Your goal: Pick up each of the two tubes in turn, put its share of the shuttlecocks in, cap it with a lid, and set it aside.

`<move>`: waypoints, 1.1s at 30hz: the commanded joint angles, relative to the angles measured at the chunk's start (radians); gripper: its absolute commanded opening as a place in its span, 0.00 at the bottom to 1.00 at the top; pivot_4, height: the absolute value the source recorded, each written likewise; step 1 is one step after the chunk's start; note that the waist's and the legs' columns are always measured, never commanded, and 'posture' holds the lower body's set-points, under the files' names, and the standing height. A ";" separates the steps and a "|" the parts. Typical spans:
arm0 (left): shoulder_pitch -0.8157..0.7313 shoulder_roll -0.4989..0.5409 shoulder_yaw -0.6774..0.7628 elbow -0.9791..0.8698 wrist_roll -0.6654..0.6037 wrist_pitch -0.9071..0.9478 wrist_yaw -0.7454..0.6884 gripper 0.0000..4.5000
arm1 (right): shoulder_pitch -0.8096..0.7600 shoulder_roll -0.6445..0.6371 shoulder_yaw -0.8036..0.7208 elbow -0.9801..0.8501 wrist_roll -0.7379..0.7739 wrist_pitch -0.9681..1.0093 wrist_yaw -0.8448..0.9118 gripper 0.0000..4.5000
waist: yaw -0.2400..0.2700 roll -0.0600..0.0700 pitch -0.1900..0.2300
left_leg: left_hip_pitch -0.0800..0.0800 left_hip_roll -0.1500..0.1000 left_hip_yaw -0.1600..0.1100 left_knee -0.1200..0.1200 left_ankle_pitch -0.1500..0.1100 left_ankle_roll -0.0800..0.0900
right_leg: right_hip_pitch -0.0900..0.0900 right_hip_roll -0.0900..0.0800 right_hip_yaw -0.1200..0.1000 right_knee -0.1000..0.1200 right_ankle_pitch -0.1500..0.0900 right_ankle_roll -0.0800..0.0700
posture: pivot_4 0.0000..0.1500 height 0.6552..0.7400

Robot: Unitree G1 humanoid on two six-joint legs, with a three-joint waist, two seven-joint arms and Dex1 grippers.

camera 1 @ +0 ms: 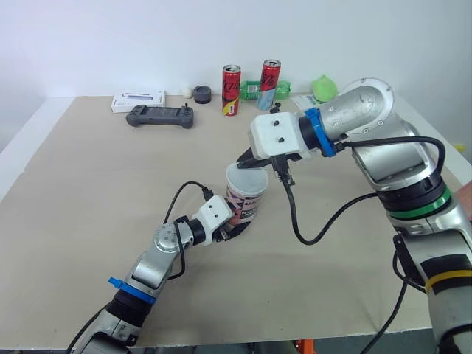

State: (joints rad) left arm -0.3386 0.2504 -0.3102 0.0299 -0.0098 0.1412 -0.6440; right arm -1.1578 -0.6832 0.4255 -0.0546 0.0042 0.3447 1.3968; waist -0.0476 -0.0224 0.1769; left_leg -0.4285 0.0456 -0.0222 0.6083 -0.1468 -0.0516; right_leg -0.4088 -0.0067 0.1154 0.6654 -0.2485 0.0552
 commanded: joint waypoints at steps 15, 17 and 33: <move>0.016 0.002 -0.008 -0.001 0.005 0.022 -0.003 0.67 | -0.022 0.015 -0.022 0.002 -0.010 -0.007 -0.018 0.01 | 0.000 0.000 0.000 | 0.000 0.000 0.000 0.000 0.000 0.000 | 0.000 0.000 0.000 0.000 0.000 0.000 | 1.00 1.00; 0.017 0.002 -0.008 -0.003 0.005 0.023 -0.004 0.67 | -0.023 0.017 -0.023 0.003 -0.008 -0.006 -0.018 0.15 | 0.000 0.000 0.000 | 0.000 0.000 0.000 0.000 0.000 0.000 | 0.000 0.000 0.000 0.000 0.000 0.000 | 1.00 1.00; 0.015 0.000 -0.009 -0.002 0.005 0.023 -0.006 0.67 | -0.064 0.039 -0.076 0.023 0.026 0.005 -0.043 0.99 | 0.000 0.000 0.000 | 0.000 0.000 0.000 -0.002 0.000 0.000 | 0.000 0.000 0.000 0.000 -0.001 -0.001 | 1.00 1.00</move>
State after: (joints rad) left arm -0.3350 0.2503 -0.3076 0.0198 -0.0105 0.1538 -0.6468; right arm -1.1795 -0.6471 0.3999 -0.0259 0.0135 0.3496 1.3665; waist -0.0479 -0.0224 0.1769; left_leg -0.4284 0.0457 -0.0222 0.6065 -0.1468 -0.0516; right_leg -0.4094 -0.0068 0.1152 0.6651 -0.2492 0.0544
